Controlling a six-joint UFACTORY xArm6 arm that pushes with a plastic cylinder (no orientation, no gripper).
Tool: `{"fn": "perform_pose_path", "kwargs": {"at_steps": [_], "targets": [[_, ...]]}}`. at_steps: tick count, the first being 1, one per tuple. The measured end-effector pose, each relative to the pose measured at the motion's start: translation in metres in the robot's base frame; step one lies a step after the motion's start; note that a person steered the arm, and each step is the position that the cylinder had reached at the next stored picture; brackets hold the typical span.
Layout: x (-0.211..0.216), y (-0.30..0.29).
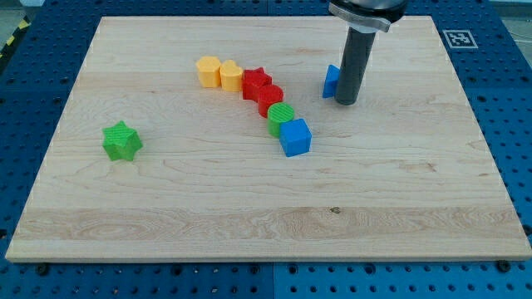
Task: Push the blue triangle right to the red star
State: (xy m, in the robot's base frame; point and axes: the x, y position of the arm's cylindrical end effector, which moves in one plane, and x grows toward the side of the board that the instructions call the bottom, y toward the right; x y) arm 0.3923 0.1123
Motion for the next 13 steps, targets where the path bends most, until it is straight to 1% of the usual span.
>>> {"fn": "perform_pose_path", "kwargs": {"at_steps": [1,2,3,4,5,7,8,9,10,11,12,13], "targets": [[0.000,-0.013],[0.012,0.020],[0.005,0.047],[-0.020,0.050],[-0.020,0.017],[-0.020,-0.008],[-0.020,-0.015],[-0.021,0.003],[-0.024,0.006],[-0.044,0.002],[-0.044,-0.021],[-0.039,-0.024]]}}
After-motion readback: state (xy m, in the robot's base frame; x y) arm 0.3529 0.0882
